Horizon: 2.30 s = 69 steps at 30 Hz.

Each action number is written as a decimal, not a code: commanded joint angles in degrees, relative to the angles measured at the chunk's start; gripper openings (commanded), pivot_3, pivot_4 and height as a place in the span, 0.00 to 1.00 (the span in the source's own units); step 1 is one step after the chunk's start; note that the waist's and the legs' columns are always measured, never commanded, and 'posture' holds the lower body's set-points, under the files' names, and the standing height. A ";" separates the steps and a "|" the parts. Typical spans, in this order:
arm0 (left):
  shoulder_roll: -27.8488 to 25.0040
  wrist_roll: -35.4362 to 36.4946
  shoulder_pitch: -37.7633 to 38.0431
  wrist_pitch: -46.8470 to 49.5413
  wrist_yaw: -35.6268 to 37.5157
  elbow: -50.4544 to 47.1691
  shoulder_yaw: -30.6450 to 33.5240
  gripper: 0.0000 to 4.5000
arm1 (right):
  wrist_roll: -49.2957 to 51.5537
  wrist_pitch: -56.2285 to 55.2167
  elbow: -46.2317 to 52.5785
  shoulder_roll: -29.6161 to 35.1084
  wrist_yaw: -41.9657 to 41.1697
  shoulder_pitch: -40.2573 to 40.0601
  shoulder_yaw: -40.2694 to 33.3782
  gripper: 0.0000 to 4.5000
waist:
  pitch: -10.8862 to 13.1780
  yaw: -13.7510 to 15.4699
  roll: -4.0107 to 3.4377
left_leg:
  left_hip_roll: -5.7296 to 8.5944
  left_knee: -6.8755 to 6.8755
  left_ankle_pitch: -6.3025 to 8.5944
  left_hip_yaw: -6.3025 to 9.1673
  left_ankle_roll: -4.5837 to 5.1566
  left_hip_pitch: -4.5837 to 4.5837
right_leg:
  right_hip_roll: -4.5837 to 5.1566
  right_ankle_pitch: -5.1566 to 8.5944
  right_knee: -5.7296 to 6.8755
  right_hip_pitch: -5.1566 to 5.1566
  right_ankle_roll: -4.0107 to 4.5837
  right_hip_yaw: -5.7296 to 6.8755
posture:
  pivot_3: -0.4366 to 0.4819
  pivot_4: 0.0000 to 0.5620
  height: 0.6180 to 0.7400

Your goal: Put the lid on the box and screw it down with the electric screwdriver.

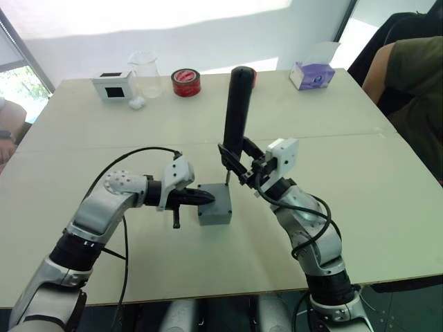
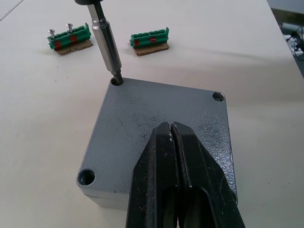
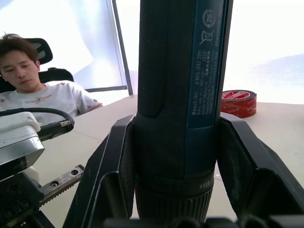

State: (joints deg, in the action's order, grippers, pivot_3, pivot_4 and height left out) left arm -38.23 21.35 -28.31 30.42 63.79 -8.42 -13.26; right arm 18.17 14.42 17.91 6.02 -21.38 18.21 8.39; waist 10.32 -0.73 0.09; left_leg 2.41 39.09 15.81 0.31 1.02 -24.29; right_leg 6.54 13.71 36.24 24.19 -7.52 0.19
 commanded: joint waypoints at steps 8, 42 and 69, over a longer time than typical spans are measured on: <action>-0.99 -2.19 1.86 0.73 -0.27 0.80 -1.44 0.00 | -1.09 -2.52 -0.26 -0.43 0.45 -0.33 -0.50 0.41 | 0.00 -0.01 0.00 | 0.00 0.00 0.00 0.00 0.00 0.04 | 0.00 0.00 0.00 -0.05 0.00 0.00 | 0.48 0.27 1.00; 0.82 -4.75 1.44 -2.52 0.35 5.25 -3.49 0.00 | -2.96 8.89 1.20 6.87 -2.01 -5.32 2.98 0.41 | -1.30 0.16 0.18 | -0.02 -0.29 0.18 0.04 0.23 1.32 | 0.01 0.16 -0.30 -1.13 0.16 0.03 | 0.48 0.27 1.00; 1.42 -4.97 2.12 -2.48 0.34 5.78 -3.44 0.00 | -2.07 15.25 -3.78 8.00 -1.97 -3.87 2.23 0.41 | -2.12 0.22 0.28 | -0.01 -1.14 0.21 0.08 0.22 2.16 | 0.23 0.28 -1.04 -1.85 0.34 0.08 | 0.48 0.27 1.00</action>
State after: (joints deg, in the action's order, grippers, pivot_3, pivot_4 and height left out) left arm -36.47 18.65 -26.86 27.14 63.78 -4.57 -14.85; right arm 17.82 25.49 20.87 12.68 -23.52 17.75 9.60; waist 8.20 -0.51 0.37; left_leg 2.40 37.94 16.02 0.40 1.24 -22.13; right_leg 6.77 13.99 35.20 22.34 -7.18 0.28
